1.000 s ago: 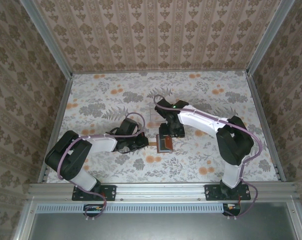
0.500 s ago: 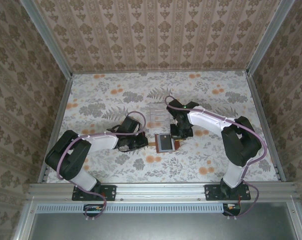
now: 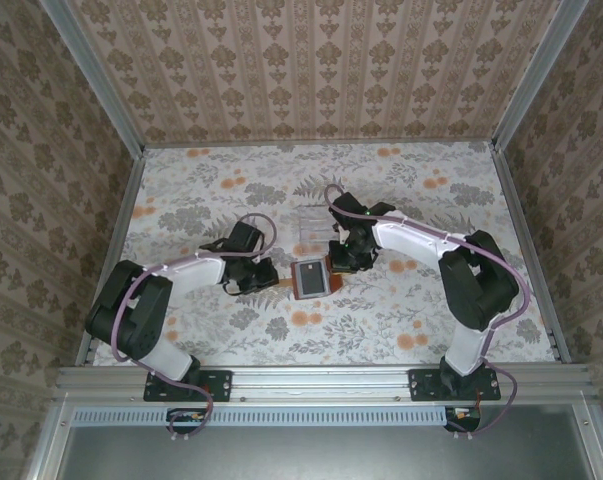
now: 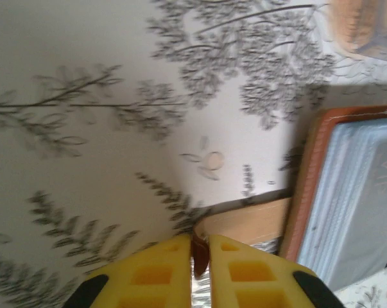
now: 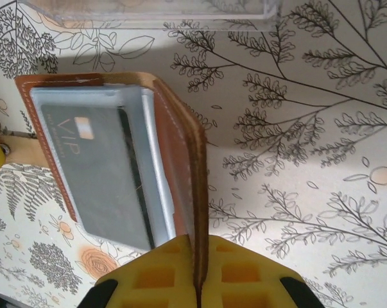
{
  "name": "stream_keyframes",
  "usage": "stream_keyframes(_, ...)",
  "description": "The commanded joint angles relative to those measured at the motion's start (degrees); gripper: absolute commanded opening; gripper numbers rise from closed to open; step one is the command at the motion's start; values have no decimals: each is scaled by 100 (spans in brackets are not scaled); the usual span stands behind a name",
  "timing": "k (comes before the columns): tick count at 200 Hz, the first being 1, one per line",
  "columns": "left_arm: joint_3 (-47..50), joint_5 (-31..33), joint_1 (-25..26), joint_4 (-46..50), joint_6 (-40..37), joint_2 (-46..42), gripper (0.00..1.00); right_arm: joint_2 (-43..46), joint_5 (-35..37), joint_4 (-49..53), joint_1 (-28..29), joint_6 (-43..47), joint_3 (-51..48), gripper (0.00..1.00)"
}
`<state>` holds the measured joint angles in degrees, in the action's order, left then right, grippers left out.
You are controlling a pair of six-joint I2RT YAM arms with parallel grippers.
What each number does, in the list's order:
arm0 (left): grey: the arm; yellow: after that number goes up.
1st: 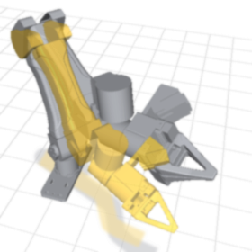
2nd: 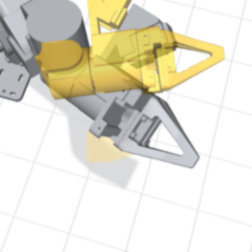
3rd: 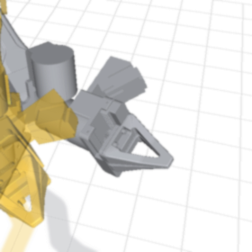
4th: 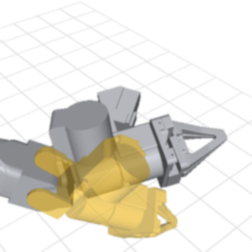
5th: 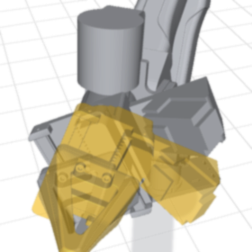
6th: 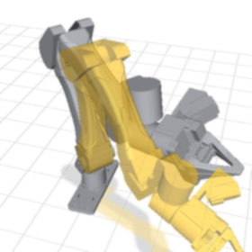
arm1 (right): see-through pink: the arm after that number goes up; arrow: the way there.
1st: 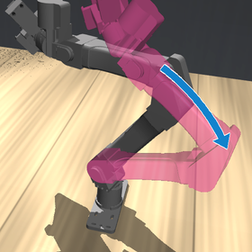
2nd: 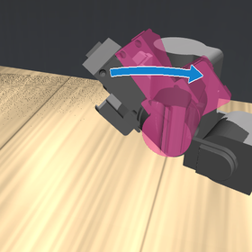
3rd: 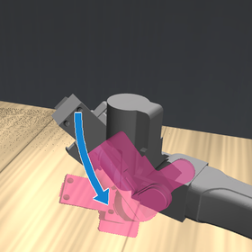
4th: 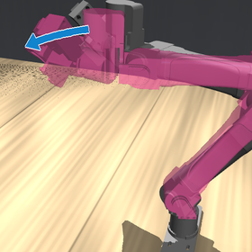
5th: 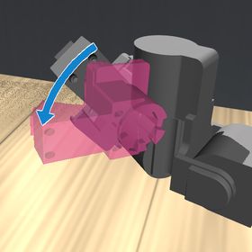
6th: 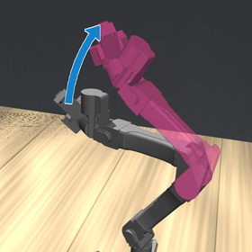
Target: Take the credit cards out of the card holder
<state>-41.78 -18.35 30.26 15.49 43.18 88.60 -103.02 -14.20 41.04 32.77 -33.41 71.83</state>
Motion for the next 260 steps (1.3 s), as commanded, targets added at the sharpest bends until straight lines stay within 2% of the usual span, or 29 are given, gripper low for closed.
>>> stream_keyframes(1, -241, 306, -91, 684, -336, -228, 23, -94, -119, -28, -52, -139, 78, 5)
stream_keyframes(25, -505, 420, -18, 990, -382, -459, 31, -102, -64, 14, -56, -192, 61, 5)
stream_keyframes(66, -1076, 452, 305, 1294, -281, -481, 32, -29, -9, -43, -60, -258, -69, 6)
stream_keyframes(91, -1252, -32, 595, 682, 97, -194, 32, -57, -15, -77, -61, -277, -117, 10)
stream_keyframes(142, -2039, 177, 1213, 1056, 37, 964, 33, -44, 258, 89, -61, -194, -109, 20)
stream_keyframes(190, -2210, 778, 1259, 1605, -216, 1355, 32, -39, 826, 373, -61, -39, -166, 37)
stream_keyframes(260, -2101, 745, 1254, 1606, -286, 1604, 29, -361, 1506, 500, -61, 93, -413, 46)
